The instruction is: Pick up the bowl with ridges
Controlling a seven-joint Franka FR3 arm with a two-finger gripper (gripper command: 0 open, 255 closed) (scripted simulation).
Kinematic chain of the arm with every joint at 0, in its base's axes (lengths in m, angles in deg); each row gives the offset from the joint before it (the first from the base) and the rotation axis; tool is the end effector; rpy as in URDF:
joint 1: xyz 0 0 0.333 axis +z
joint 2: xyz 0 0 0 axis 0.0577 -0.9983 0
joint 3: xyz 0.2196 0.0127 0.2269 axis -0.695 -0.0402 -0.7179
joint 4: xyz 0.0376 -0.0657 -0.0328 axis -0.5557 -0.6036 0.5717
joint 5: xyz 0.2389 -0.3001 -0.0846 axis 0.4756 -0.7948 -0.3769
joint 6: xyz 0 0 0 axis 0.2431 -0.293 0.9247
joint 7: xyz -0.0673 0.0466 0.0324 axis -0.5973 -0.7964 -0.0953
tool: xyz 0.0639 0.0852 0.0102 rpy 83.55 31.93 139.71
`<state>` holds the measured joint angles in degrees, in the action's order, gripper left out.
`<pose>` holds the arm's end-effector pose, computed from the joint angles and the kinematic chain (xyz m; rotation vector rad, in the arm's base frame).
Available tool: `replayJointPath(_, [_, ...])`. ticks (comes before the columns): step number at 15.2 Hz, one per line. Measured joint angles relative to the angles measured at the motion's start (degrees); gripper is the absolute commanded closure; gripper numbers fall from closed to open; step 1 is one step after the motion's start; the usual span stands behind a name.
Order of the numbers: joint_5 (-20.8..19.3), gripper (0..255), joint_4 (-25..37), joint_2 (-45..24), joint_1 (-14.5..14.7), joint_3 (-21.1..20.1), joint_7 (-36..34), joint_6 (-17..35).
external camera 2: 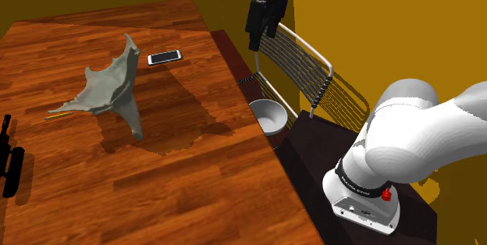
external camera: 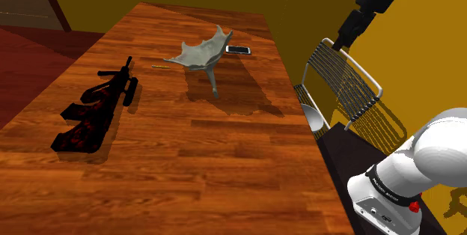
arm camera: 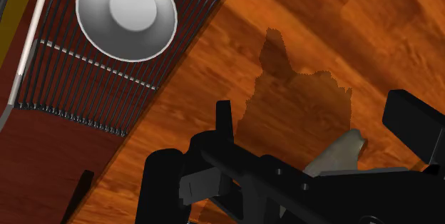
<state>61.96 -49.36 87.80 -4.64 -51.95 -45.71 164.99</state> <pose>0.3245 -0.0193 0.5728 -2.9887 -0.0956 -0.1148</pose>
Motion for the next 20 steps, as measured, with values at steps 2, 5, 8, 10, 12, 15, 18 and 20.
replayJointPath(2, [-0.2, 0, -0.6, -0.3, -0.1, 0.4, 0.6, 0.8])
replayJointPath(5, [-1.2, 0, -3.9, -1.0, -0.9, 2.4, 3.3, 4.4])
replayJointPath(8, [-2.3, 0, -7.4, -2.5, -1.6, 4.7, 6.5, 9.0])
replayJointPath(10, [-2.9, 0, -9.3, -4.3, -2.1, 6.4, 8.8, 12.3])
replayJointPath(12, [-3.5, 0, -11.3, -5.7, -2.6, 8.0, 10.9, 15.6])
replayJointPath(15, [-4.3, 0, -13.5, -9.3, -3.3, 10.8, 14.5, 20.7])
replayJointPath(18, [-4.4, 0, -15.1, -14.1, -3.5, 13.7, 18.4, 26.8])
replayJointPath(20, [-4.0, 0, -15.7, -17.7, -3.4, 15.6, 21.1, 30.6])
